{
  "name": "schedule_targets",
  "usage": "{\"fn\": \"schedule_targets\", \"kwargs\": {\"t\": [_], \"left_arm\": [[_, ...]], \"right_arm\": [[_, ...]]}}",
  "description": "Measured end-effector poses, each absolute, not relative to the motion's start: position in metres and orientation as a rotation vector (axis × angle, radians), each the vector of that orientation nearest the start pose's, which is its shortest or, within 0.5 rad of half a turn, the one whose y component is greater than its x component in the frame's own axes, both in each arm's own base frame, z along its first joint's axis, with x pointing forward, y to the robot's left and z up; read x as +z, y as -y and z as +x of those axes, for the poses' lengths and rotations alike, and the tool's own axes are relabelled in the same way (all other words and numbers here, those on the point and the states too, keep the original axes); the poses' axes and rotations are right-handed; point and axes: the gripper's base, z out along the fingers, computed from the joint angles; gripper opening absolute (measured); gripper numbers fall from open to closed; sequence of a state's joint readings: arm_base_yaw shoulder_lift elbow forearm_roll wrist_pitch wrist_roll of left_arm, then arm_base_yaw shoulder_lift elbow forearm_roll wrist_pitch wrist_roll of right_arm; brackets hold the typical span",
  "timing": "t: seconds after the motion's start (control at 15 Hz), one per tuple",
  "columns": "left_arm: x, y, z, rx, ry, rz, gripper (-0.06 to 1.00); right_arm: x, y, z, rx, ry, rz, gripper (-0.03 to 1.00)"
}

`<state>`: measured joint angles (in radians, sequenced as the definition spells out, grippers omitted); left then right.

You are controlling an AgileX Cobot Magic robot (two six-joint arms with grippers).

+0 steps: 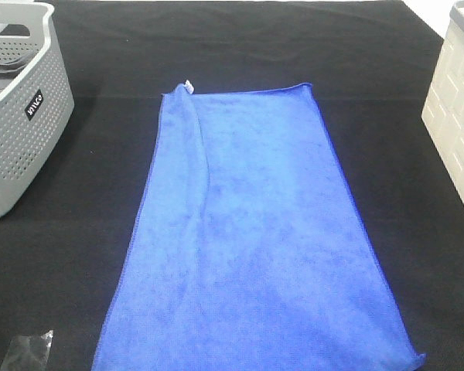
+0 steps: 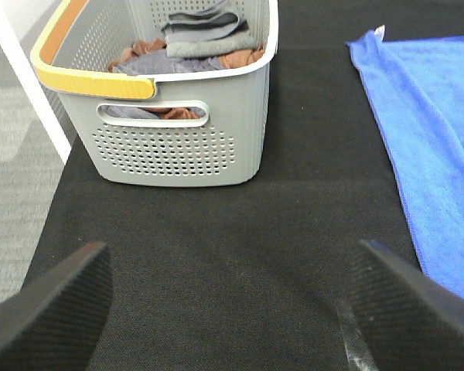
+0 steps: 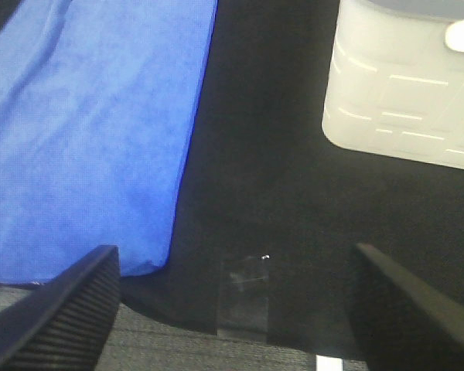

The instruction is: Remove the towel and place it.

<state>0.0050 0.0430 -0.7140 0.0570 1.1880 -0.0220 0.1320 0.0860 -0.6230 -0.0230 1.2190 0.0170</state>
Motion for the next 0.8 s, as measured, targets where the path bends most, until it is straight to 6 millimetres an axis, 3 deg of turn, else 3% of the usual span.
{"fn": "schedule_targets", "kwargs": {"t": [0.13, 0.4, 0.8], "left_arm": [[0.309, -0.004, -0.035, 0.05, -2.022, -0.023, 0.79], [0.286, 0.003, -0.021, -0.013, -2.107, 0.05, 0.79], [0.281, 0.003, -0.007, -0.035, -2.018, 0.008, 0.79]], "right_arm": [[0.279, 0.004, -0.017, 0.043, -2.154, -0.148, 0.75], [0.281, 0.003, -0.009, 0.012, -2.033, -0.197, 0.75], [0.277, 0.003, -0.005, 0.012, -2.032, -0.197, 0.75]]}}
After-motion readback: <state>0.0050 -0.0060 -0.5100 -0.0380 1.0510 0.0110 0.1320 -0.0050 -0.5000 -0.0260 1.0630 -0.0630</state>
